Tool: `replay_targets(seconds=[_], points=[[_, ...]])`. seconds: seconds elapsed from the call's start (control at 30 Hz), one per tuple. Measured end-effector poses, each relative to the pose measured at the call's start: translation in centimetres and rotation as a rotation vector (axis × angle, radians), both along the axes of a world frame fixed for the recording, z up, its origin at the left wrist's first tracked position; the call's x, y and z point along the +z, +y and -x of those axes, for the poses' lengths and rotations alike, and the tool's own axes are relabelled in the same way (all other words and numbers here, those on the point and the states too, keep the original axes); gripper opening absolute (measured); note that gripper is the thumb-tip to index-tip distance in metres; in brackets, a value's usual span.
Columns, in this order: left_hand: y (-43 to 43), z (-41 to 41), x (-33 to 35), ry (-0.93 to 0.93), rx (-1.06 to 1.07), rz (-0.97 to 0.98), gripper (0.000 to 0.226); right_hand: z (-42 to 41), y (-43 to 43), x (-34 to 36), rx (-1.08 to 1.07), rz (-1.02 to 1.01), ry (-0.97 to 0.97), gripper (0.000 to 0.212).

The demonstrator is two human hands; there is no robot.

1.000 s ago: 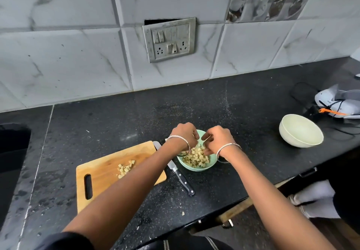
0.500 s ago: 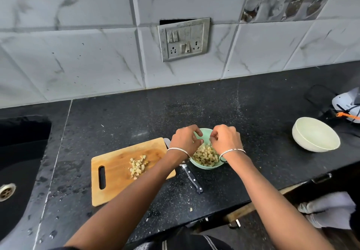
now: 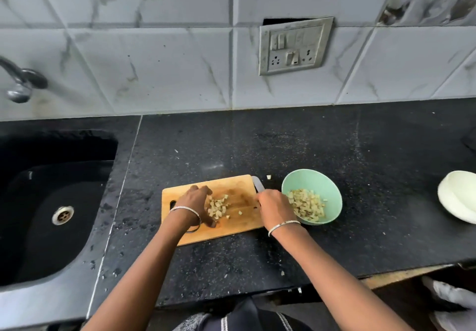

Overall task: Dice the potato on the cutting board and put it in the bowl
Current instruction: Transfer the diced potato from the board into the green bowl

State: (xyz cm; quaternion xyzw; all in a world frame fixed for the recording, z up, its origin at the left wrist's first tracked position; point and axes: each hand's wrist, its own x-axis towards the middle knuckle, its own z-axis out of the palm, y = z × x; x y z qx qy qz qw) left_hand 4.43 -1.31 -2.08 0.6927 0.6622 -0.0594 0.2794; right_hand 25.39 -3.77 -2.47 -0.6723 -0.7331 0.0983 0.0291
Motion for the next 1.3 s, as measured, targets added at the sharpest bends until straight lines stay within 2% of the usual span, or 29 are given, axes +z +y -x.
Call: replay_targets(seconds=[0.07, 0.23, 0.6, 0.7, 0.8, 0.87, 0.93, 1.03, 1.17, 1.3], points=[[-0.6, 0.3, -0.5, 0.008, 0.005, 0.008, 0.103, 0.4, -0.4, -0.4, 0.024, 0.008, -0.076, 0.029], [-1.0, 0.8, -1.9, -0.021, 0.017, -0.024, 0.112, 0.5, 0.0, -1.4, 0.016, -0.005, -0.047, 0.029], [-0.7, 1.3, -2.9, -0.128, 0.009, -0.160, 0.082, 0.5, 0.8, -1.4, -0.117, 0.012, -0.094, 0.025], [-0.4, 1.4, -3.0, -0.149, -0.002, -0.174, 0.076, 1.6, 1.0, -1.5, -0.143, -0.043, 0.029, 0.016], [-0.2, 1.4, -3.2, -0.158, -0.015, -0.197, 0.075, 3.2, 1.3, -1.7, -0.157, 0.055, 0.264, 0.012], [-0.1, 1.4, -3.3, -0.165, -0.019, -0.203, 0.077, 3.5, 2.2, -1.5, -0.218, -0.023, 0.292, 0.010], [-0.1, 1.5, -3.5, -0.162, -0.025, -0.206, 0.080, 3.2, 3.8, -1.1, -0.301, -0.122, 0.219, 0.014], [0.0, 1.5, -3.6, -0.162, -0.038, -0.204, 0.084, 2.1, 6.3, -0.6, -0.370, -0.094, 0.040, 0.024], [0.2, 1.4, -3.7, -0.163, -0.053, -0.193, 0.085, 1.7, 8.4, -0.6, -0.336, 0.007, -0.091, 0.020], [0.3, 1.5, -3.8, -0.171, -0.043, -0.195, 0.082, 1.6, 8.6, -1.2, -0.351, 0.004, -0.145, 0.014]])
